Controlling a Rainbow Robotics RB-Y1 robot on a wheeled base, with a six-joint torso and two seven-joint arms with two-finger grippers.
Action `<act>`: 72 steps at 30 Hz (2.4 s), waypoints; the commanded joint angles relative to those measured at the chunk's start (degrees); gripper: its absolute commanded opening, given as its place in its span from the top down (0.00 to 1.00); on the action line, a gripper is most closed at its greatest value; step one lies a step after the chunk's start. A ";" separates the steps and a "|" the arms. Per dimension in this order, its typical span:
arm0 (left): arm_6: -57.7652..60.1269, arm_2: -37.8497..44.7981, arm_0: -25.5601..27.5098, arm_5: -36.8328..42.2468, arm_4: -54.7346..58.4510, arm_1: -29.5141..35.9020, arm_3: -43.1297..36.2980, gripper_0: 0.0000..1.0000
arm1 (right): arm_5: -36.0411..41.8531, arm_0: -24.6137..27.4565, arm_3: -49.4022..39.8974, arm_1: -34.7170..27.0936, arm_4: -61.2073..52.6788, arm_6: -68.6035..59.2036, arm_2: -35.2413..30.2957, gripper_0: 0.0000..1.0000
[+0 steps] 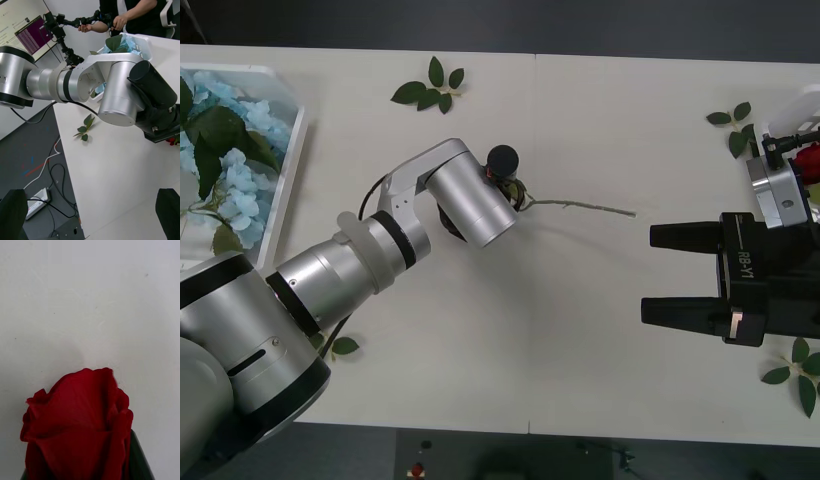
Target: Put the red flowers into the right box and the blue flowers into the left box
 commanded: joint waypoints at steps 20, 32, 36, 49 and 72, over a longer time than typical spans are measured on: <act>-23.82 6.96 -1.36 21.44 8.83 11.05 -20.42 1.00 | -0.30 0.02 -0.35 0.21 -1.31 0.79 -0.33 0.00; -42.02 18.56 -1.36 25.75 16.48 15.62 -21.38 0.99 | -0.30 0.02 -0.43 0.12 -1.83 0.70 -0.33 0.00; -43.34 19.88 -1.36 26.45 16.74 15.62 -21.38 0.00 | -0.48 0.02 -0.43 0.21 -1.83 0.62 -0.33 0.00; -42.72 22.86 -1.45 31.64 20.61 15.62 -26.74 0.00 | -1.09 0.02 -0.43 0.12 -1.75 0.18 -0.33 0.00; -45.09 16.54 11.91 18.98 4.70 9.64 -24.99 0.00 | -1.62 0.02 -0.26 -0.14 -1.75 0.00 -0.33 0.00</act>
